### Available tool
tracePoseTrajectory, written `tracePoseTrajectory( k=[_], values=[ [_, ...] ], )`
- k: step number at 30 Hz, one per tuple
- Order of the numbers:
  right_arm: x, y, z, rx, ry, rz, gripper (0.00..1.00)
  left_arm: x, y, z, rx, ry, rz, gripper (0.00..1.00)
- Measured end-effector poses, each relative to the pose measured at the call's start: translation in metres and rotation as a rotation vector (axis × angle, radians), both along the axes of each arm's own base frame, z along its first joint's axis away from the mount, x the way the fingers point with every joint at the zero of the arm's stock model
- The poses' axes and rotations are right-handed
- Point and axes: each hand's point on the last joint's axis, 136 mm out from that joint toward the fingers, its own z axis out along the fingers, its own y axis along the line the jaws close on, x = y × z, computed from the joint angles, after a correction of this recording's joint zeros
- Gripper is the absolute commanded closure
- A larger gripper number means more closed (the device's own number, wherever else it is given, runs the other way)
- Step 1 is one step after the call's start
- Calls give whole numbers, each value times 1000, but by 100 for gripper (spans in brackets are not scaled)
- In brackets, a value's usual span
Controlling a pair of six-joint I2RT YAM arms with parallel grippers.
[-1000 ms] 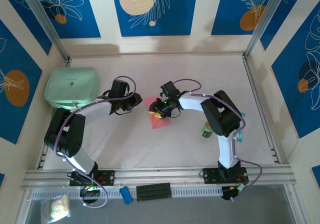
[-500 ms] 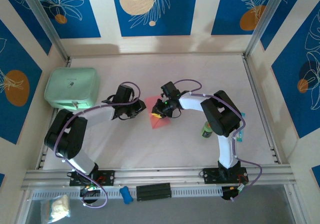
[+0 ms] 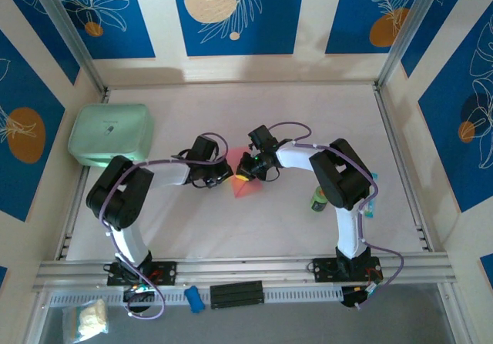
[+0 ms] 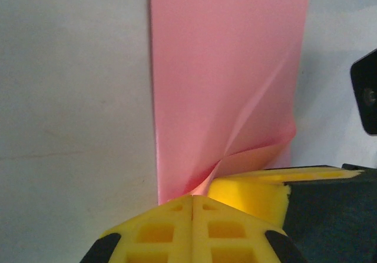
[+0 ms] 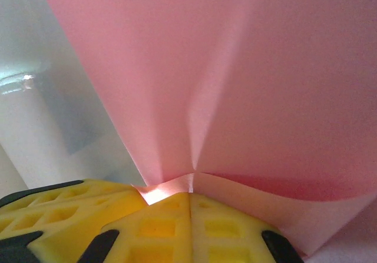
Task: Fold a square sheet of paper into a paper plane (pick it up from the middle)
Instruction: Fold the triangle a second time at the center of the table.
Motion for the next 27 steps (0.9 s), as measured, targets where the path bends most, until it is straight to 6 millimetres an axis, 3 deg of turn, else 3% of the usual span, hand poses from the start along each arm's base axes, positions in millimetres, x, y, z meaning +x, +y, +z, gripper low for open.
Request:
tracePoseTrajectory(
  k=[17, 24, 27],
  values=[
    [2, -3, 3, 8, -11, 15, 95, 2, -2, -10, 10, 16, -5, 100],
    [11, -11, 36, 31, -106, 47, 92, 3, -3, -11, 12, 6, -21, 100],
    [11, -11, 41, 35, -129, 66, 92, 5, -5, -11, 10, 3, -28, 100]
  ],
)
